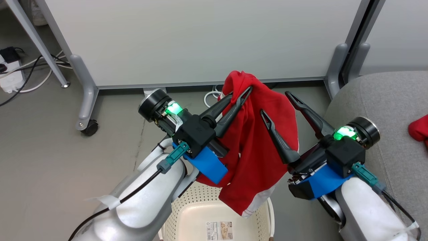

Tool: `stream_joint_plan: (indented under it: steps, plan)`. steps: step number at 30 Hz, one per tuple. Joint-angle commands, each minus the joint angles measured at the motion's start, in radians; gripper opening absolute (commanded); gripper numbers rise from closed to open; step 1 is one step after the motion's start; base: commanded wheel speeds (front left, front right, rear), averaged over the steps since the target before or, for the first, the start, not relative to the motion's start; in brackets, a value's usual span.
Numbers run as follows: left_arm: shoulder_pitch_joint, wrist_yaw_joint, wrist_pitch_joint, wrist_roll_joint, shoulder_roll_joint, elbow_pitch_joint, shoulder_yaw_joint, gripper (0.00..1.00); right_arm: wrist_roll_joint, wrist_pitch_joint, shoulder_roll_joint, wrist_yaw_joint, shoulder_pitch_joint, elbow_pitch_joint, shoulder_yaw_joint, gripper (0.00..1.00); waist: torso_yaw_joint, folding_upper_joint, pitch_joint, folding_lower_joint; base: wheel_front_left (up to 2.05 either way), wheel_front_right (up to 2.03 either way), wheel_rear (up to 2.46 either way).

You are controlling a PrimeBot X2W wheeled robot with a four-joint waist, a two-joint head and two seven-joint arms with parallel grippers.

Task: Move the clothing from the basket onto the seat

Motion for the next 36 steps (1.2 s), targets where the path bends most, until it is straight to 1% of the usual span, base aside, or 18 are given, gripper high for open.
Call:
stream_joint_plan:
  steps: [1,5,8,11,14,20,25,29,36]
  plan:
    - [0.011,-0.006,-0.003,0.008,-0.003,-0.004,-0.003,0.0,0.003,0.0,-0.032,0.0,-0.033,0.013,0.023,1.0,0.003,0.0,-0.001,0.0,0.0,0.0,0.0]
    - [0.013,-0.007,-0.003,0.006,-0.008,-0.006,-0.012,0.0,0.028,0.0,-0.119,0.0,-0.104,0.06,0.099,1.0,0.012,0.0,-0.003,0.0,0.0,0.0,0.0]
    - [0.014,-0.008,-0.003,0.005,-0.01,-0.009,-0.014,0.0,0.061,0.0,-0.173,0.0,-0.15,0.094,0.154,1.0,0.017,0.0,-0.003,0.0,0.0,0.0,0.0]
    - [0.013,-0.007,-0.003,0.007,-0.01,-0.011,-0.016,0.0,0.092,0.0,-0.197,0.0,-0.177,0.111,0.196,1.0,0.021,0.0,0.0,0.0,0.0,0.0,0.0]
    - [0.01,-0.009,-0.003,0.013,-0.01,-0.014,-0.026,0.0,0.154,0.012,-0.242,0.0,-0.221,0.133,0.286,1.0,0.026,0.0,0.003,0.0,0.0,0.0,0.0]
    - [-0.001,-0.013,-0.003,0.017,-0.007,-0.019,-0.048,0.0,0.298,0.041,-0.307,0.0,-0.3,0.148,0.449,1.0,0.032,0.0,0.008,0.0,0.0,0.0,0.0]
    - [-0.012,-0.013,-0.003,0.018,-0.012,-0.023,-0.061,0.0,0.397,0.057,-0.344,0.0,-0.343,0.151,0.558,1.0,0.039,0.0,0.013,0.0,0.0,0.0,0.0]
    - [-0.017,-0.014,-0.003,0.018,-0.013,-0.027,-0.068,0.0,0.471,0.052,-0.358,0.0,-0.361,0.152,0.625,1.0,0.044,0.0,0.019,0.0,0.0,0.0,0.0]
    - [-0.024,-0.013,-0.003,0.017,-0.015,-0.029,-0.072,0.0,0.518,0.023,-0.334,0.0,-0.374,0.171,0.695,1.0,0.047,0.0,0.032,0.0,0.0,0.0,0.0]
